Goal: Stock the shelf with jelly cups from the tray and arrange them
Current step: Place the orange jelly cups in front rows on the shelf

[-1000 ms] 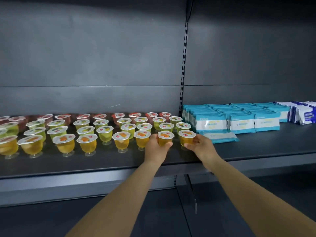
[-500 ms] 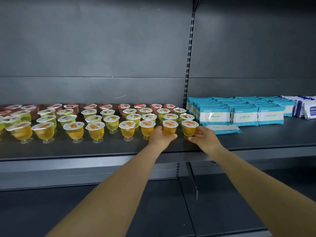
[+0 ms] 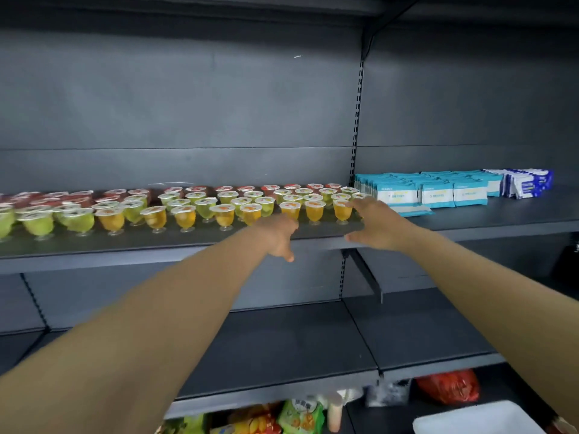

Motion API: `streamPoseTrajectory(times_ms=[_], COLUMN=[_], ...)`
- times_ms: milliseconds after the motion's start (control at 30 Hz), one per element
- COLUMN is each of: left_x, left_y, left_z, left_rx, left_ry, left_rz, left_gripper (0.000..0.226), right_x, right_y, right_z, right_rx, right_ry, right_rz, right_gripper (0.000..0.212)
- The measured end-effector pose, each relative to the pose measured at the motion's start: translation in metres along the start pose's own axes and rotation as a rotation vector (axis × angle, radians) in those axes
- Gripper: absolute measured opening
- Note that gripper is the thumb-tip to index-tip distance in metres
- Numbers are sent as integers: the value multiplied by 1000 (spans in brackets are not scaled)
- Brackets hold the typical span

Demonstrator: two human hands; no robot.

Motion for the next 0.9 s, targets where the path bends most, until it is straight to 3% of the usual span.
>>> streamPoseTrajectory(times_ms=[167, 400, 633, 767, 900], left_x=[105, 212, 235, 236, 255], left_y=[-16, -99, -252, -374, -512], left_z=[62, 139, 183, 191, 191], left_rx=[-185, -101, 35, 129, 279], left_ry=[0, 99, 163, 206, 278], left_rz=[-45, 79, 255, 350, 557], left_gripper=[75, 69, 71, 63, 71], right_x=[51, 97, 121, 128, 144], right_y=[-36, -140, -293, -400, -519], right_z=[99, 185, 185, 156, 120], right_rx=[64, -23, -23, -27, -46], right_ry=[23, 40, 0, -43, -93], right_rz=[22, 147, 351, 470, 670], right_gripper=[77, 77, 81, 81, 81])
Point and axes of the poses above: each hand's wrist, its own x-axis away from the middle knuckle, its own y-axis out of the back of the hand, z = x × y, the point moved 10 cm from there along -x, towards the middle knuckle, and after that the axes turned 3 degrees about -x, right-handed, at the moved point
